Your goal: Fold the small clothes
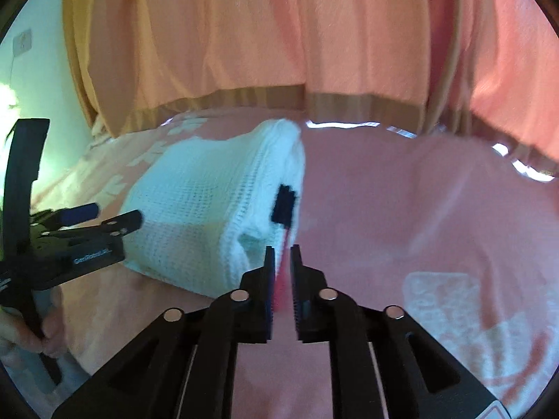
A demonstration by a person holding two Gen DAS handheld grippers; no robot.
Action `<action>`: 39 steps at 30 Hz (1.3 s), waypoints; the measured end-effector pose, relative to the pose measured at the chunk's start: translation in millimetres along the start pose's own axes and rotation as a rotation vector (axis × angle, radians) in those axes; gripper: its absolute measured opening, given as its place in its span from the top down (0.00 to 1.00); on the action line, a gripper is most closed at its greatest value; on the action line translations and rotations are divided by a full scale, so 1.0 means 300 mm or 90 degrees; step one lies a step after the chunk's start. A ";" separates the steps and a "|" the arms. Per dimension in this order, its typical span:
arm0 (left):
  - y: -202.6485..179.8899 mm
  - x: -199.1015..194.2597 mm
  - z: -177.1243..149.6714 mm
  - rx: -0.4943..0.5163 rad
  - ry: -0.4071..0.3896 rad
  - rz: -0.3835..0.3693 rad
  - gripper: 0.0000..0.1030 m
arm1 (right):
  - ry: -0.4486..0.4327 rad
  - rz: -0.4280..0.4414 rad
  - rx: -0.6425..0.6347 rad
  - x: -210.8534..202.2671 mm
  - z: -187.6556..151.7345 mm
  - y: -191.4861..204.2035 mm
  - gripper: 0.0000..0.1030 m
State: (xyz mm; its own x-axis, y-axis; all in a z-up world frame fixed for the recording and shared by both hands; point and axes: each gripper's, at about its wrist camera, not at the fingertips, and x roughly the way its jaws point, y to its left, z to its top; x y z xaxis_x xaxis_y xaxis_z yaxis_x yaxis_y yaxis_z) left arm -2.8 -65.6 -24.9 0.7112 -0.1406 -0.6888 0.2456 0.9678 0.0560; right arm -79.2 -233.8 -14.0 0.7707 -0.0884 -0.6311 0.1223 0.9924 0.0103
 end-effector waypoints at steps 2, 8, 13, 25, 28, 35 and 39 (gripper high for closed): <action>0.003 -0.019 -0.029 -0.004 -0.015 0.008 0.21 | -0.009 -0.031 0.001 -0.017 -0.026 -0.003 0.66; 0.033 -0.042 -0.131 -0.035 -0.029 0.038 0.14 | -0.002 -0.059 0.013 -0.038 -0.077 0.003 0.47; 0.033 -0.065 -0.180 -0.022 -0.056 0.063 0.14 | -0.003 -0.069 0.020 -0.048 -0.110 0.018 0.37; 0.036 -0.091 -0.209 -0.005 -0.093 0.078 0.13 | 0.000 -0.077 0.043 -0.045 -0.151 0.002 0.33; 0.032 -0.092 -0.211 -0.005 -0.095 0.072 0.13 | 0.004 -0.078 0.043 -0.037 -0.156 -0.008 0.33; 0.030 -0.082 -0.210 -0.010 -0.089 0.065 0.13 | 0.003 -0.078 0.036 -0.033 -0.162 0.004 0.32; 0.032 -0.076 -0.207 -0.016 -0.084 0.064 0.13 | 0.003 -0.077 0.035 -0.032 -0.165 0.016 0.32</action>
State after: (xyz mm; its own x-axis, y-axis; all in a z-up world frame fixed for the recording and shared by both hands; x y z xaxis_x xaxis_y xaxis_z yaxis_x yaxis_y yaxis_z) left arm -57.5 -40.1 -53.4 0.8117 -0.0677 -0.5802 0.1536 0.9831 0.1001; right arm -117.2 -224.0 -46.3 0.7455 -0.2064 -0.6337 0.2482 0.9684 -0.0235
